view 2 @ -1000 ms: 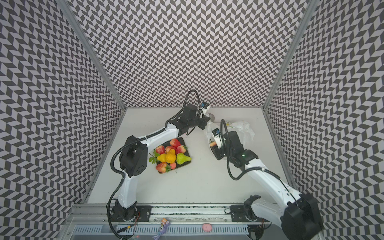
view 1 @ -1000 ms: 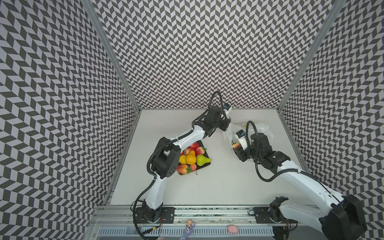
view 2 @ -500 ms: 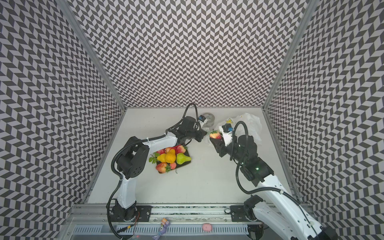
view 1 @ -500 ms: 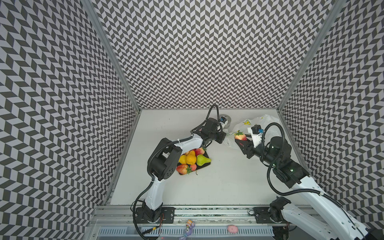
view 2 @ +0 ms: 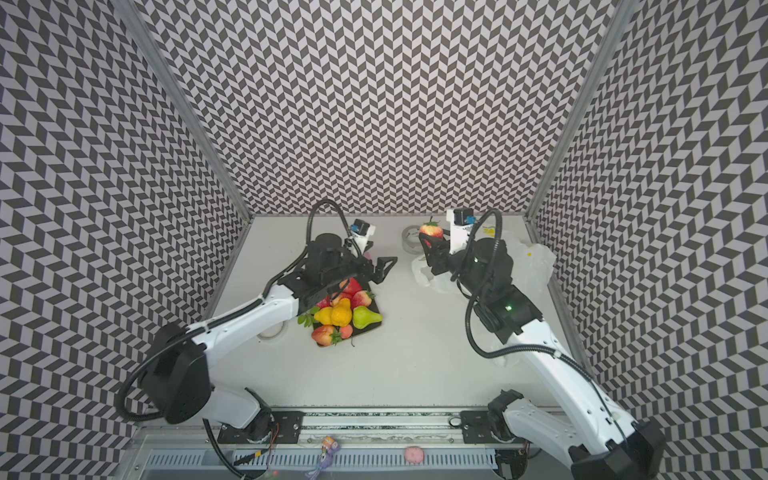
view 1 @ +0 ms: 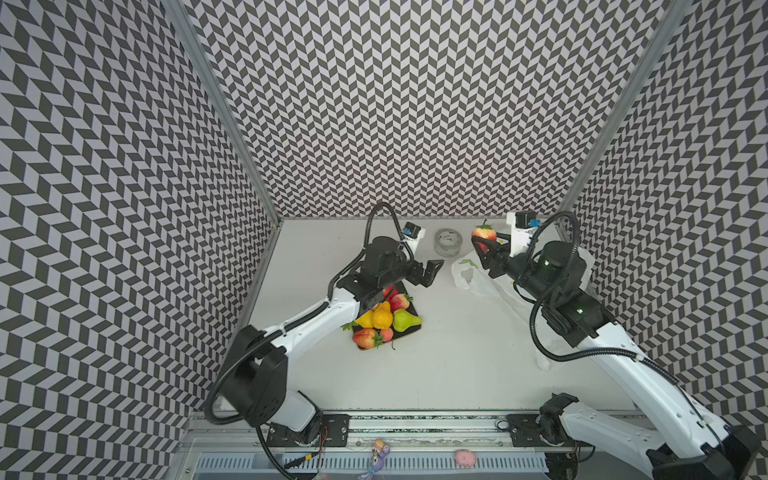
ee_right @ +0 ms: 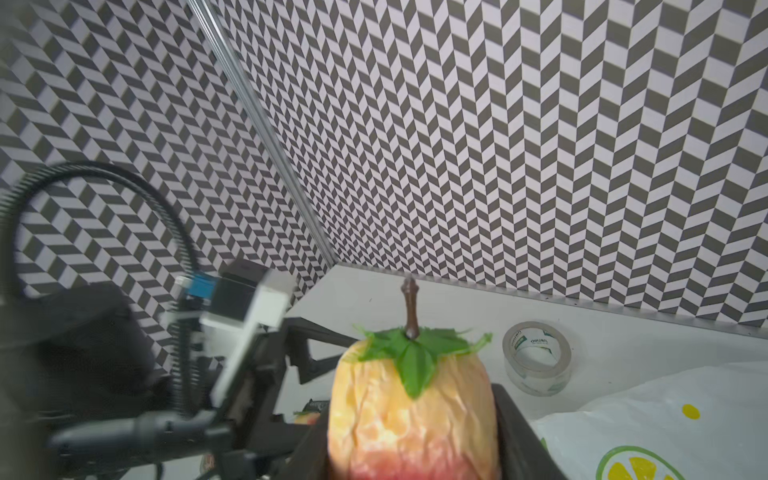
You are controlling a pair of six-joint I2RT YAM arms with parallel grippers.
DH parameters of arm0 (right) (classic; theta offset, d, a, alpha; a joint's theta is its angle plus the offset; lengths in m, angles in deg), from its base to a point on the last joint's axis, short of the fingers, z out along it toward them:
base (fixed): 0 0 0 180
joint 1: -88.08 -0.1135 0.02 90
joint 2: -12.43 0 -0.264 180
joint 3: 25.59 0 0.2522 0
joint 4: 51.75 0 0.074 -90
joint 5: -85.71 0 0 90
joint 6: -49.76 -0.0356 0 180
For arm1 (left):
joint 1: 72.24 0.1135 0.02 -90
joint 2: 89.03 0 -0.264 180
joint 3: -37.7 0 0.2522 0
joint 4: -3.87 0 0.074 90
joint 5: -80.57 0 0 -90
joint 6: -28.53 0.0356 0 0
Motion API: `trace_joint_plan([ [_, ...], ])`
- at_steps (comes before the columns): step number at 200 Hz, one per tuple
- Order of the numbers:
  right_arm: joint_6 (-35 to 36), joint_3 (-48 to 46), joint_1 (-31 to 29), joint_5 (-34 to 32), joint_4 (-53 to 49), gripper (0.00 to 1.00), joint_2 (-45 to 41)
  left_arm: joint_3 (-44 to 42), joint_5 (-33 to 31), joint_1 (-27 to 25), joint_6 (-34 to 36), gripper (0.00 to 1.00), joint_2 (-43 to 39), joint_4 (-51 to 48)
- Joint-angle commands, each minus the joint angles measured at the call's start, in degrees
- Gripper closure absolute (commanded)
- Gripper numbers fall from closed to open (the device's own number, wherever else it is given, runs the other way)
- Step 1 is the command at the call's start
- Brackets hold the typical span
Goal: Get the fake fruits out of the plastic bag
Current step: 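Pull the strawberry out of the bag while the left gripper releases the bag, then lower the strawberry onto the black pad and open the right gripper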
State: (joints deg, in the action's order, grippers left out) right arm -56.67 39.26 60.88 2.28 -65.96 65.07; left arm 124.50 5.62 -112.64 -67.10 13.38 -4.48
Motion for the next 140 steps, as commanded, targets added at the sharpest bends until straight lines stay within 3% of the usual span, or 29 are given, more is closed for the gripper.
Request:
trace_joint_plan([
  [1,4.6,4.3,0.0,-4.0,-2.9,0.66,2.3,-3.6,-2.5,1.6,0.4,0.14,-7.2,2.0],
  [13,6.9,6.0,0.0,-3.9,-4.5,0.66,4.3,-6.8,-3.9,2.8,-0.4,0.0,-12.0,2.1],
  [45,11.3,11.0,-0.6,1.7,-7.9,0.66,11.6,-14.7,-8.0,6.7,-3.5,0.0,-25.5,0.8],
  [72,14.9,16.4,-6.0,4.2,-11.3,0.66,21.1,-17.5,-13.6,10.9,-7.9,0.0,-34.6,-2.7],
  [110,17.0,21.7,-12.3,8.7,-12.6,0.66,35.7,-19.0,-22.3,16.7,-12.6,0.01,-41.4,-7.3],
  [140,13.1,24.1,-14.4,11.0,-11.5,0.66,44.4,-19.5,-24.0,20.7,-14.0,0.01,-43.4,-9.5],
])
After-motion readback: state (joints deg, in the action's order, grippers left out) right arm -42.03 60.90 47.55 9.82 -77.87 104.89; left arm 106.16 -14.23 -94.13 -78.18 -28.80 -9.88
